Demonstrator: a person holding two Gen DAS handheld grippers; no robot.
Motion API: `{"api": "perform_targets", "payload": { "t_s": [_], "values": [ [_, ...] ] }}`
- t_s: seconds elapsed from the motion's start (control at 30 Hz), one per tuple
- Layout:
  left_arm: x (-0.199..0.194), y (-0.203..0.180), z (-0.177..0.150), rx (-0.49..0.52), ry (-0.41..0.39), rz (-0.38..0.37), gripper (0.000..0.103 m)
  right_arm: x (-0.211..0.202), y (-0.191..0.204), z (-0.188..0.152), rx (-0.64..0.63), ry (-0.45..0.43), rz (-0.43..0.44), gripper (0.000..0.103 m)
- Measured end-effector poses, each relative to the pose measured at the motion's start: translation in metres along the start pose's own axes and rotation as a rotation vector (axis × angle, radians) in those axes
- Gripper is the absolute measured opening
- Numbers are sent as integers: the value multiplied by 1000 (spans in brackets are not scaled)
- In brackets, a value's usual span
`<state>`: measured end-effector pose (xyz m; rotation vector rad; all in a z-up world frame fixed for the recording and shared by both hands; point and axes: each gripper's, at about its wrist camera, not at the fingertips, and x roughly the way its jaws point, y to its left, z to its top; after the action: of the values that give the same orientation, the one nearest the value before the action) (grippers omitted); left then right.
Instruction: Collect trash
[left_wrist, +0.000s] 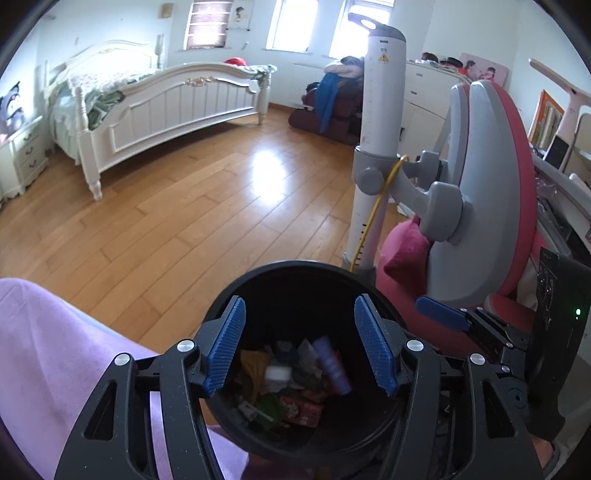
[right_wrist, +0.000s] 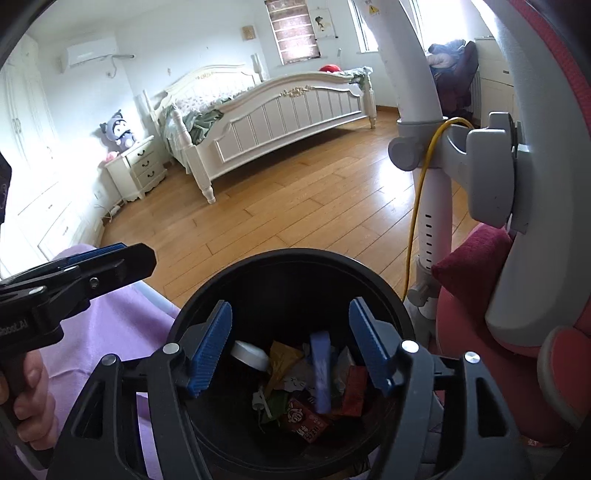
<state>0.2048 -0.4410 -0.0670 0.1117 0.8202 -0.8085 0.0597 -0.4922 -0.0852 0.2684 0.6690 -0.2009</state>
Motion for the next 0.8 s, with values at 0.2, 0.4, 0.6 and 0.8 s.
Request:
{"api": "perform_targets", "payload": {
  "t_s": [0.2, 0.4, 0.6, 0.8],
  "values": [
    [-24, 6, -9, 0, -60, 12, 84, -8, 16, 0, -29, 2, 9, 67],
    [-67, 15, -21, 19, -135, 69, 96, -16, 39, -3, -39, 8, 37, 82],
    [-119, 34, -41, 24, -195, 177, 98, -24, 77, -5, -78, 36, 58, 92],
    [-180, 75, -72, -43, -256, 308, 98, -41, 132, -15, -149, -25, 88, 98]
  ]
}}
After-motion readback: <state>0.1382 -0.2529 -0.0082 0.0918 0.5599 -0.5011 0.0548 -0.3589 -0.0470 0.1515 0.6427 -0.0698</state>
